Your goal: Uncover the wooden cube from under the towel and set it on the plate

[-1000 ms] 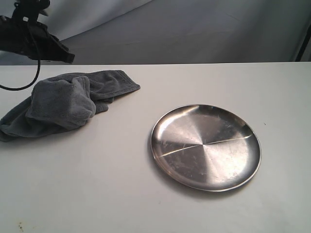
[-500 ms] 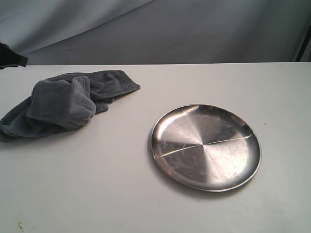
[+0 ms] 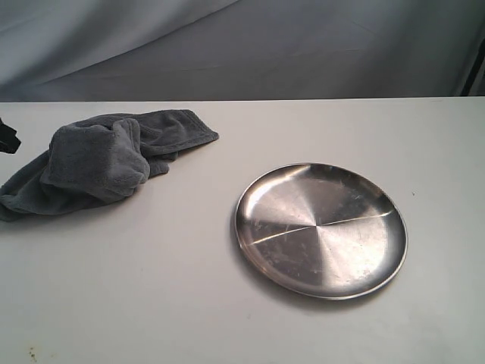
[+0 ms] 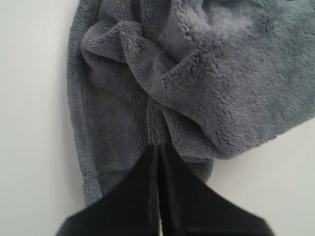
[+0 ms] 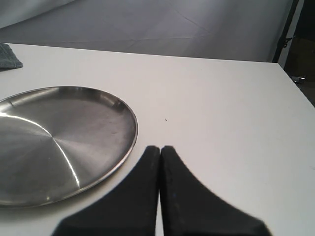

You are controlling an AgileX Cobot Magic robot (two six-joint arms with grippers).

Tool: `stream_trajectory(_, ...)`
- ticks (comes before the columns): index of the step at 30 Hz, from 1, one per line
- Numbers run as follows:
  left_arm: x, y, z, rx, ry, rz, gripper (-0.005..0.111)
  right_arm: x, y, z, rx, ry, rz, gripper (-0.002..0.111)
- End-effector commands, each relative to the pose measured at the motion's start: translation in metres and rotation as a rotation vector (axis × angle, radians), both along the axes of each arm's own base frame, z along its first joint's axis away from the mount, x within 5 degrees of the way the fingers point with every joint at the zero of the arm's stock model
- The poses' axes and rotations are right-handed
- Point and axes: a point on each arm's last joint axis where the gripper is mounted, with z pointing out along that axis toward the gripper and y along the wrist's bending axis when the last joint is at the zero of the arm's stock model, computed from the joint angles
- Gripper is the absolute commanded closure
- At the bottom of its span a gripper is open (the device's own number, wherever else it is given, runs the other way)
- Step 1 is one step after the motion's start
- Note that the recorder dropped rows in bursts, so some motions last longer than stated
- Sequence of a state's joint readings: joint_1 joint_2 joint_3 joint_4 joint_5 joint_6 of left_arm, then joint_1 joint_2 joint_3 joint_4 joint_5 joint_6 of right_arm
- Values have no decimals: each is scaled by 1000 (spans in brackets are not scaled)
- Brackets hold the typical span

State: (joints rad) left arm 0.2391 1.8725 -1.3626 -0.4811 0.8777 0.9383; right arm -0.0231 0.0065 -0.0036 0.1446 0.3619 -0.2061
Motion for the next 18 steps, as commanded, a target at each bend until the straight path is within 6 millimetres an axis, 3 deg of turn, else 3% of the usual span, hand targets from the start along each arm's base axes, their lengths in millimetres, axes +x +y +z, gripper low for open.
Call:
stream_trajectory(1, -4, -2, 3, -11, 25, -26, 106, 0, 0, 0, -3, -13, 2, 108)
stream_trajectory(7, -15, -6, -13, -44, 85, -38, 104, 0, 0, 0, -3, -13, 2, 108)
stream_trajectory(11, -19, -5, -24, -6, 60, -77, 89, 0, 0, 0, -3, -13, 2, 108)
stream_trajectory(15, -21, -6, -30, 2, 52, -82, 57, 0, 0, 0, -3, -13, 2, 108)
stream_trajectory(18, -24, -8, -37, -18, 45, -84, 24, 0, 0, 0, -3, -13, 2, 108)
